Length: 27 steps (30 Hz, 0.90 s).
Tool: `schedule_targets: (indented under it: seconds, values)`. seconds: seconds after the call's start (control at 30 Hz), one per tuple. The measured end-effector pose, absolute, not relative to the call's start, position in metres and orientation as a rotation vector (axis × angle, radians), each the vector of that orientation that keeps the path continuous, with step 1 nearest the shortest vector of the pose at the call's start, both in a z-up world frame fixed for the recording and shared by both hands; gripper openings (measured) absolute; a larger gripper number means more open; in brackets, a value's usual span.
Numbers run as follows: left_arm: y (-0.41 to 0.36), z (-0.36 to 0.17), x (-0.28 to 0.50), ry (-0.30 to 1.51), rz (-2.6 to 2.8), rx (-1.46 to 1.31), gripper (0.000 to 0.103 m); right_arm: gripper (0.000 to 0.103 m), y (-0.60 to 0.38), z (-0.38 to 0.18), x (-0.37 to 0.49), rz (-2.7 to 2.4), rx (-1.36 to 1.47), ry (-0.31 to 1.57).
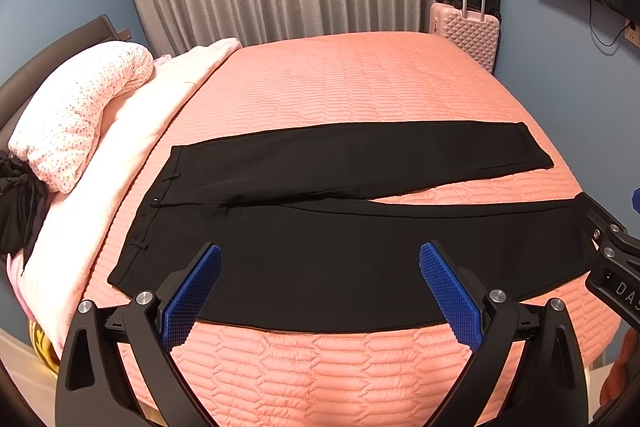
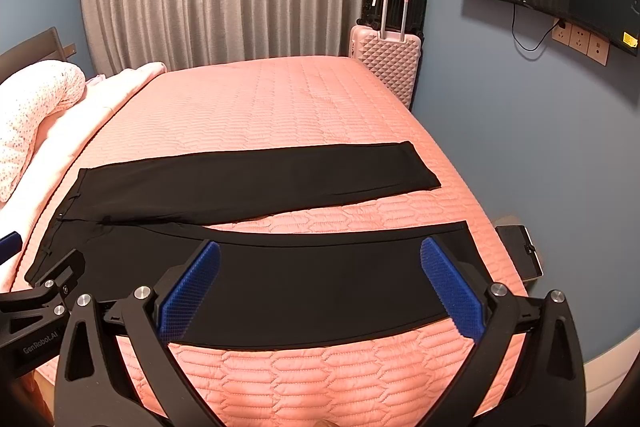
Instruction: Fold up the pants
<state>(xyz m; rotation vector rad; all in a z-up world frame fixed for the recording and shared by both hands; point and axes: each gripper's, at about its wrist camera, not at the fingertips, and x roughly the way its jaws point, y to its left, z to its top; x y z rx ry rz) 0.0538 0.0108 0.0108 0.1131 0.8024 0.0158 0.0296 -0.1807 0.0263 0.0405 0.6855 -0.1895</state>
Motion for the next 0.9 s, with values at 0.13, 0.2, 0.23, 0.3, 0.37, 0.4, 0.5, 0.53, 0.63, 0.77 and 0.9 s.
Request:
schedule_targets:
  seconds: [0.13,0.2,0.23,0.3,0.37,0.4,0.5,0.53,0.63,0.77,0.9]
  values:
    - [0.011,0.010,0.053,0.805,0.015,0.114,0.098,0.098,-0.181,0.026,0.029,-0.188,0.041,0.686]
    - [0.011,0.010,0.052,0.805,0.016,0.114,0.098,0.098,-0.181,0.027,0.029,-0.190,0.039,0.684]
    - [0.011,0.010,0.052,0.805,0.014,0.114,0.098,0.098,-0.181,0.026,0.029,-0.186,0.042,0.685]
    - [0.011,0.010,0.052,0.805,0.016,0.113,0.098,0.098,-0.181,0.026,0.028,-0.187,0.041,0.685]
    - [0.011,0.009,0.052,0.805,0.017,0.113,0.098,0.098,-0.180,0.026,0.029,-0.188,0.038,0.685]
    - [0.011,0.008,0.052,0.808,0.019,0.113,0.098,0.098,-0.180,0.026,0.029,-0.188,0.039,0.685]
    - [0.015,0.004,0.054,0.820,0.014,0.102,0.098,0.098,-0.182,0.024,0.030,-0.181,0.042,0.690]
    - [0.019,0.002,0.056,0.827,0.008,0.090,0.098,0.098,-0.182,0.023,0.032,-0.175,0.042,0.692]
    - [0.042,-0.006,0.069,0.866,-0.025,0.011,0.098,0.098,-0.186,0.016,0.041,-0.146,0.038,0.705]
    - [0.105,-0.023,0.112,0.889,0.049,-0.048,0.098,0.098,-0.189,0.005,0.060,-0.128,0.027,0.713]
    - [0.203,-0.057,0.193,0.905,0.209,-0.064,0.098,0.098,-0.186,-0.015,0.091,-0.139,-0.008,0.727]
